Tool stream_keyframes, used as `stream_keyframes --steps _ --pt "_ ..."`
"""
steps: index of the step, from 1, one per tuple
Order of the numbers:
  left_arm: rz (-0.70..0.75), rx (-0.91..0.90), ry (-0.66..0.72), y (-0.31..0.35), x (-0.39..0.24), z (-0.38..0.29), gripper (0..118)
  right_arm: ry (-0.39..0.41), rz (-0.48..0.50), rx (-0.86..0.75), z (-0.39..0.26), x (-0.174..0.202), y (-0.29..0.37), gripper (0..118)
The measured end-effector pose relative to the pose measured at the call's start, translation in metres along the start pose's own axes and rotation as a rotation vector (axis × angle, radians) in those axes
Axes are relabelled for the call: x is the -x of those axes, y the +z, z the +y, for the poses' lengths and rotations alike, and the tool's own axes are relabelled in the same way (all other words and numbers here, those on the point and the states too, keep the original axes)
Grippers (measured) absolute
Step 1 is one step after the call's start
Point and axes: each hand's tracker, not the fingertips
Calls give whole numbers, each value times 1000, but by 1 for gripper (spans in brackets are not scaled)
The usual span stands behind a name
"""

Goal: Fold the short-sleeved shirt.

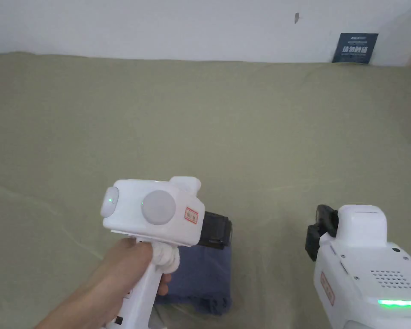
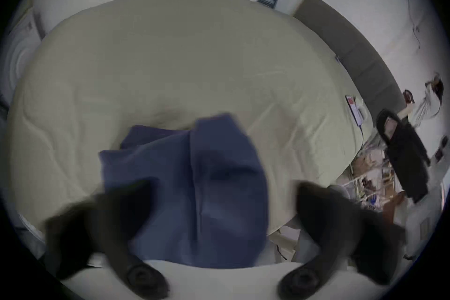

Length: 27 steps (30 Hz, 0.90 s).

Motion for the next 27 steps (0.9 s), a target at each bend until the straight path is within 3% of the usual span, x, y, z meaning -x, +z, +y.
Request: stream_keyframes --steps 3,4,5,6,7,14,17,19,21,24,27 --pt "-88 -98 83 26 17 0 89 -31 -11 21 -2 -7 -5 0" --pt "-129 -115 114 29 20 -4 79 -40 -11 29 -3 -8 -7 0" --pt "-192 -123 151 29 29 -6 57 -47 -12 30 -4 -9 -7 0" --pt "-277 -104 188 27 37 -9 9 -50 -14 34 -5 -8 -8 0" --pt "-336 -84 247 17 45 -15 1 -53 -12 38 -5 -8 -8 0" --pt "-641 114 402 -77 74 -63 1 -53 3 65 -13 0 -11 0" --pt "-529 123 365 -107 77 -78 1 -49 18 97 -18 3 -16 0" --pt "-611 80 404 -109 81 -78 1 -55 34 110 -19 5 -16 0" --pt "-575 84 383 -96 79 -73 1 -52 43 119 -20 8 -16 0" --pt "-525 58 306 -61 80 -61 1 -73 133 154 -18 17 -20 0" --pt "-477 -35 262 -15 99 -49 1 -145 366 264 -16 30 -36 0"
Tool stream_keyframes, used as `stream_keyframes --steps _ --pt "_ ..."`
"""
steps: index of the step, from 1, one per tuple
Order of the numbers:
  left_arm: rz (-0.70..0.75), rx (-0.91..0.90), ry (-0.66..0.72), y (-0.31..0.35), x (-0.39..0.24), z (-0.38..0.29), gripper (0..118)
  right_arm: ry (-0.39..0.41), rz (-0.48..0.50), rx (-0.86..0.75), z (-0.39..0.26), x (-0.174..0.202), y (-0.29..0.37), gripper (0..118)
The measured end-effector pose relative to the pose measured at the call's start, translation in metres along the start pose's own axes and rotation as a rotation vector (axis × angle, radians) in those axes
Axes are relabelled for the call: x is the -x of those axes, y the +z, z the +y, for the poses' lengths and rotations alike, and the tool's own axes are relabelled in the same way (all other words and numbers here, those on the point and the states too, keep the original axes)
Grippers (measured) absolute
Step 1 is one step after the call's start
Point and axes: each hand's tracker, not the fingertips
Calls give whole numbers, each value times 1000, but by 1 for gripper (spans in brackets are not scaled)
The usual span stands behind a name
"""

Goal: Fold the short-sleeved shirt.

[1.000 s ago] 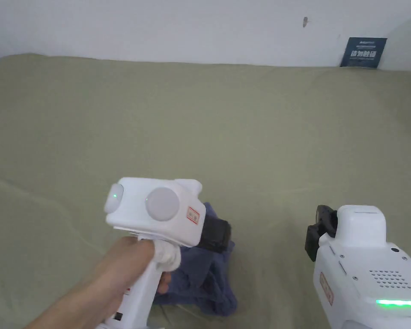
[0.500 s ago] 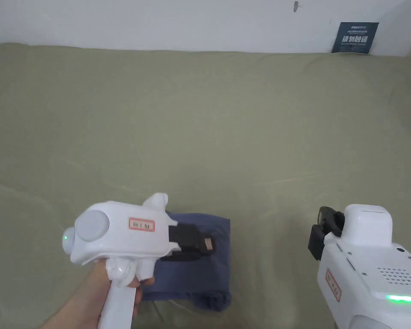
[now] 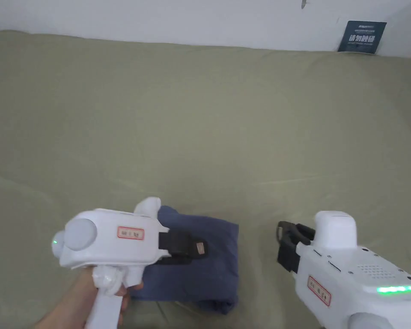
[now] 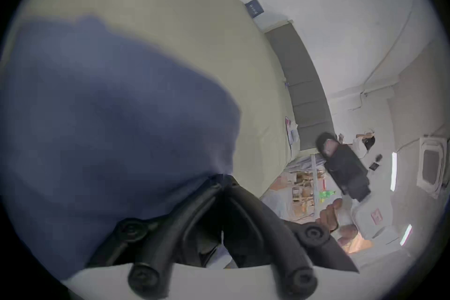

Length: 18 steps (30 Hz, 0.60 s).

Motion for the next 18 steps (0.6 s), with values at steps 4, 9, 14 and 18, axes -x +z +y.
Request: stream_keyframes --steps 4,9,14,18 --pt "141 -55 -70 56 9 14 1 -310 481 251 -3 1 -59 0" --pt "221 -16 -44 81 36 20 1 -544 726 443 -28 -10 -134 0" --pt "172 31 45 81 68 22 1 -754 822 543 -61 -40 -180 0" --pt "59 46 122 73 83 23 95 -731 821 526 -58 -39 -175 0"
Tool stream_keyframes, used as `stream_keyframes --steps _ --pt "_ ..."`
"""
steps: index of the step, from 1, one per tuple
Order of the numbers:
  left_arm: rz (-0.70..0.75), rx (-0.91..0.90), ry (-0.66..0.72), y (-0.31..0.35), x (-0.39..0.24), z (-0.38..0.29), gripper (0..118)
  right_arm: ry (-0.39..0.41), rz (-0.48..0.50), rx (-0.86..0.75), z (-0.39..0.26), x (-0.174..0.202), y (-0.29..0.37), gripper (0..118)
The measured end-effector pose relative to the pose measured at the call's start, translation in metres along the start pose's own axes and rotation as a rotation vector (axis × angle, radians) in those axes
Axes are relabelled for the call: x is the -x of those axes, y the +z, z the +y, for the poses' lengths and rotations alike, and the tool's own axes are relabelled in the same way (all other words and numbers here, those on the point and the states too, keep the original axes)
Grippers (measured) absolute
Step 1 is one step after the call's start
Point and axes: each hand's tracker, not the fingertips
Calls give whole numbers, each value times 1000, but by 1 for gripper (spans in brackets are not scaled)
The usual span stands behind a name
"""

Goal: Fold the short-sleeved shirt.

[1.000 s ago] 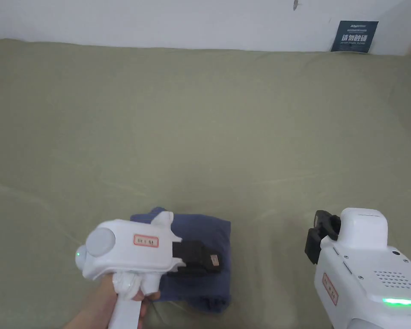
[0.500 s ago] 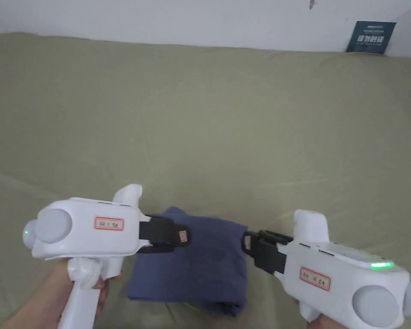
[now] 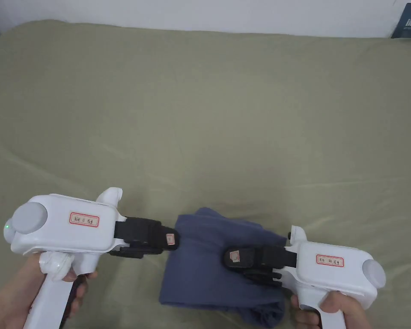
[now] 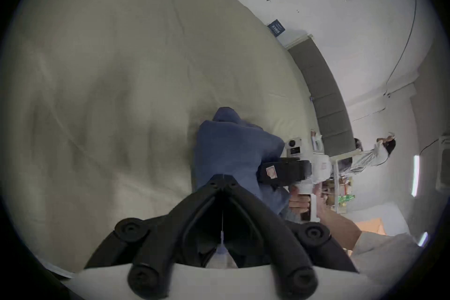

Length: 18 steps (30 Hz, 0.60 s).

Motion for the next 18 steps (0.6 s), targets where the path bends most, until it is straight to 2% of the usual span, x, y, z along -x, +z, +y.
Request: stream_keyframes --steps 1,3,6,8,10,11,12,13,14,15,16,18 --pt "-27 32 10 -9 4 1 118 0 1 1 0 1 0 0" --pt "-88 61 26 -26 24 11 113 -26 14 0 0 0 1 0" --pt "-96 110 39 -57 31 15 112 -35 16 -3 -1 0 1 0" --pt "-177 88 33 -61 11 10 110 -41 8 -7 -1 2 0 0" --pt "-165 79 74 -67 11 12 110 -56 -6 -14 -1 5 1 0" --pt "-151 82 67 -64 21 14 106 -55 -21 -18 -2 9 2 0" --pt "-86 71 40 -61 20 14 82 -45 -50 -23 -2 15 3 0" --pt "32 71 5 -62 21 13 43 -18 -96 -37 -3 22 7 0" --pt "9 81 21 -61 24 12 29 10 -145 -49 -4 29 10 0" --pt "-61 81 60 -58 22 11 29 53 -193 -51 -6 38 15 0" --pt "-53 73 73 -56 20 10 29 88 -232 -60 -8 47 21 0" --pt "-18 64 21 -52 10 6 29 222 -314 -143 -16 69 43 0"
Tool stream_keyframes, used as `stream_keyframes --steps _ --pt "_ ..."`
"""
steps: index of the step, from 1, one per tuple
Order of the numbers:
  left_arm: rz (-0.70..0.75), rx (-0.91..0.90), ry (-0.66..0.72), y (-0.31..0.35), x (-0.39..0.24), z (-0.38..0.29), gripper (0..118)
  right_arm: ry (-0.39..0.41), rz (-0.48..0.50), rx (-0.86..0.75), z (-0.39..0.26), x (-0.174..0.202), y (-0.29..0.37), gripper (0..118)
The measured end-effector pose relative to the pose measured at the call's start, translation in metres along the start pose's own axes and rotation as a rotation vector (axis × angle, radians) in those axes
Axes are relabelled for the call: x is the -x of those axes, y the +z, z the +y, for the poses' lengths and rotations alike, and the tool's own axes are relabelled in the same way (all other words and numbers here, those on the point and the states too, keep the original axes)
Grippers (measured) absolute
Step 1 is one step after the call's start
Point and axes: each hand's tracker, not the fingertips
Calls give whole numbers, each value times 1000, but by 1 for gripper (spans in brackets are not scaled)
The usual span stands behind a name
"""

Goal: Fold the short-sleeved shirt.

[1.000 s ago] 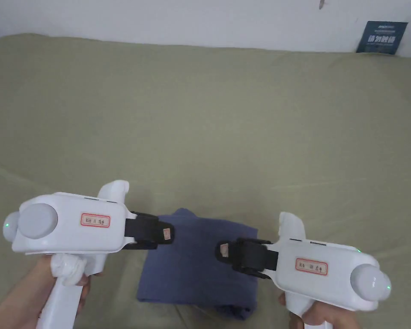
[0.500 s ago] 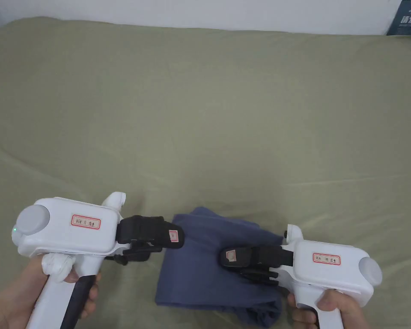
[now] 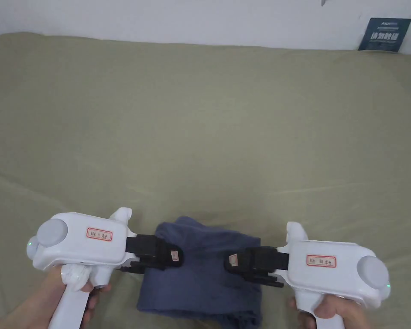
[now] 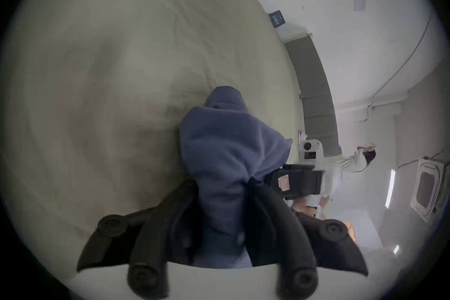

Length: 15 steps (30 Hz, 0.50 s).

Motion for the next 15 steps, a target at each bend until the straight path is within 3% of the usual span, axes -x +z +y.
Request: stream_keyframes --steps 2,6,7,9,13,15 --pt "10 -2 -7 5 -23 -9 29 173 -193 -151 -5 24 33 0" --pt "41 -4 -37 13 -32 -6 29 590 -752 -555 -28 60 72 0" --pt "50 -4 -44 17 -35 -5 29 649 -812 -615 -30 60 77 0" --pt "81 -9 -59 25 -36 1 29 681 -901 -681 -29 61 81 0" --pt "125 -45 -75 53 -31 11 29 691 -965 -807 -26 68 83 0" --pt "136 -61 -55 72 -25 14 29 693 -951 -816 -25 73 77 0"
